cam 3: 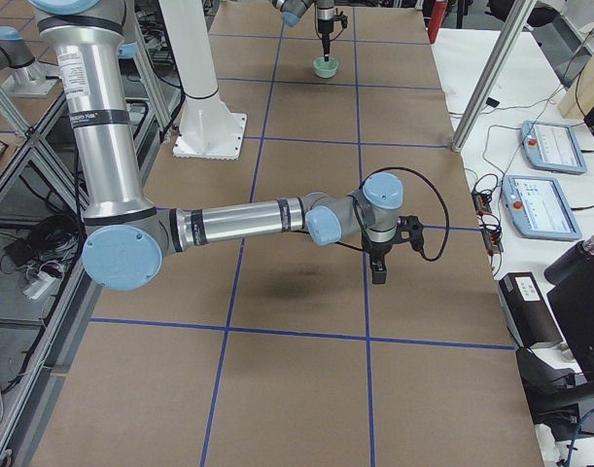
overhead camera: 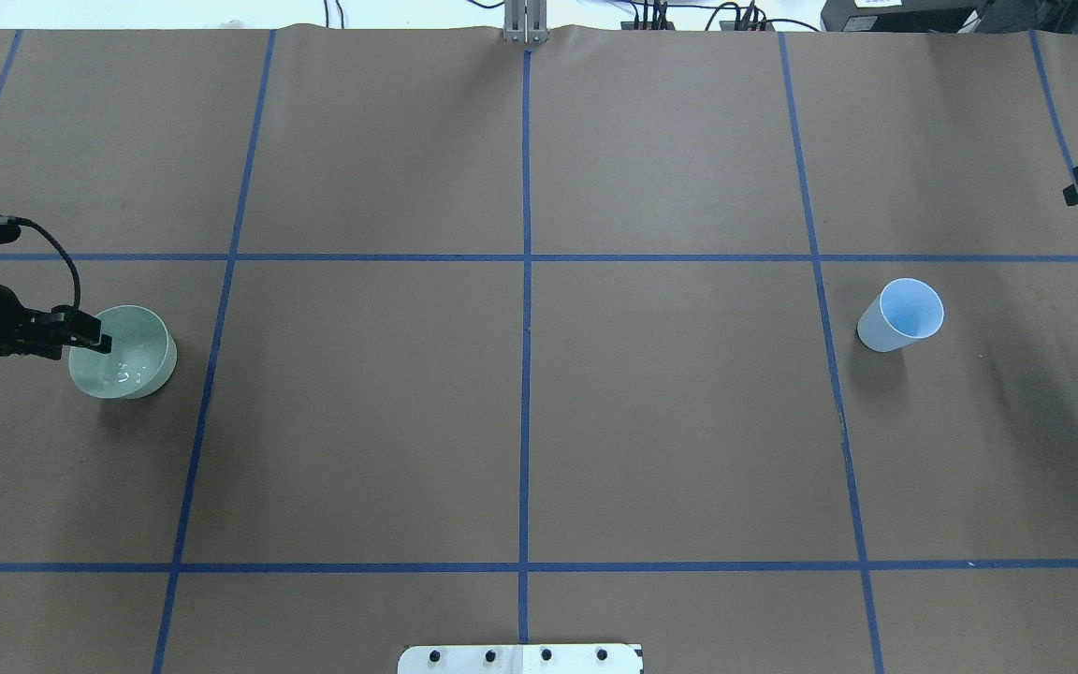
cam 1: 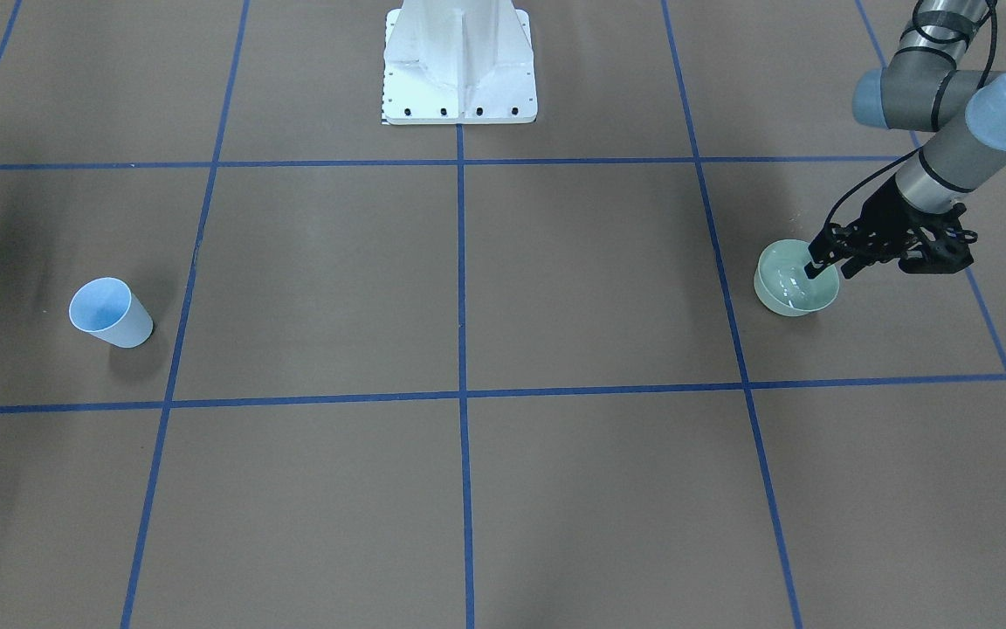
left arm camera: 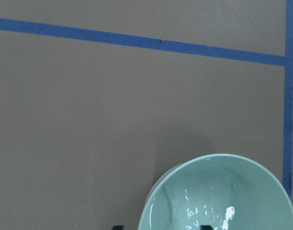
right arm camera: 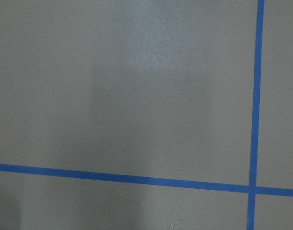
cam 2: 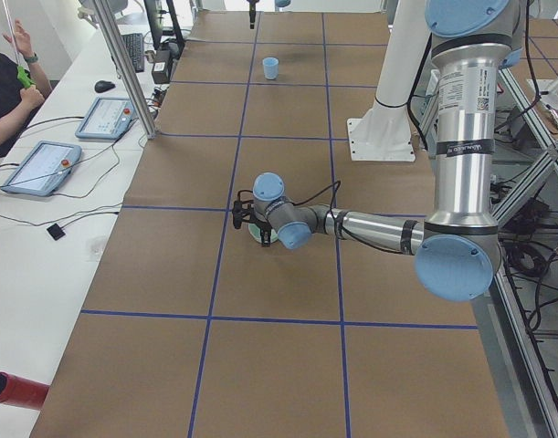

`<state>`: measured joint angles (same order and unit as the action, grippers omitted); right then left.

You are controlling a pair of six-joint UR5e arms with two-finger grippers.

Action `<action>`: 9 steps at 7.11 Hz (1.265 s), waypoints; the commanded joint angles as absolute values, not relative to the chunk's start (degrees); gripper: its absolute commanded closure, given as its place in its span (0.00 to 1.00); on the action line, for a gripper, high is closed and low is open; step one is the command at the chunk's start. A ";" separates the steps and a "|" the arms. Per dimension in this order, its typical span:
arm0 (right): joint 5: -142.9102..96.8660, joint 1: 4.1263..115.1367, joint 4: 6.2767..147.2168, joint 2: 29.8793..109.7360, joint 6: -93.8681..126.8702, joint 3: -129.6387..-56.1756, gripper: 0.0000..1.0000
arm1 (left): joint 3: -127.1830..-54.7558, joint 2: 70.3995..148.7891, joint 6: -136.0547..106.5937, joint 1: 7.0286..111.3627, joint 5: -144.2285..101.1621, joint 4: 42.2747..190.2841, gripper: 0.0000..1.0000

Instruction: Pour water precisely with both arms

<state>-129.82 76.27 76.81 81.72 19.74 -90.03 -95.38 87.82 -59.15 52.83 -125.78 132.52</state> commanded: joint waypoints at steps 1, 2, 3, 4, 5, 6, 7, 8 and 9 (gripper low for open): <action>-129.55 76.20 76.55 81.83 19.78 -89.92 0.00 | -98.08 87.37 -57.15 56.22 -126.56 131.67 0.00; -129.46 76.29 76.55 81.91 19.95 -90.61 0.00 | -98.43 87.36 -49.56 59.99 -127.95 127.05 0.00; -129.11 76.20 76.47 82.35 19.86 -90.62 0.00 | -100.26 87.62 -37.21 65.60 -127.97 117.34 0.00; -127.02 76.20 76.64 82.09 20.30 -90.70 0.00 | -102.89 89.28 -23.26 71.14 -127.88 104.46 0.00; -127.61 76.29 76.81 82.35 20.13 -90.62 0.00 | -103.35 93.56 -12.76 76.50 -127.88 93.45 0.00; -128.49 77.25 77.51 82.53 20.04 -90.62 0.00 | -102.32 96.04 -3.52 80.82 -127.88 85.42 0.00; -130.85 78.30 78.65 82.88 19.95 -90.35 0.00 | -99.17 96.85 2.31 85.38 -128.93 82.65 0.00; -133.74 80.05 81.62 82.97 19.78 -90.61 0.00 | -96.44 95.81 6.81 87.00 -133.29 83.14 0.00; -136.12 81.46 83.04 83.23 19.60 -90.09 0.00 | -96.85 92.93 9.03 87.97 -133.94 83.41 0.00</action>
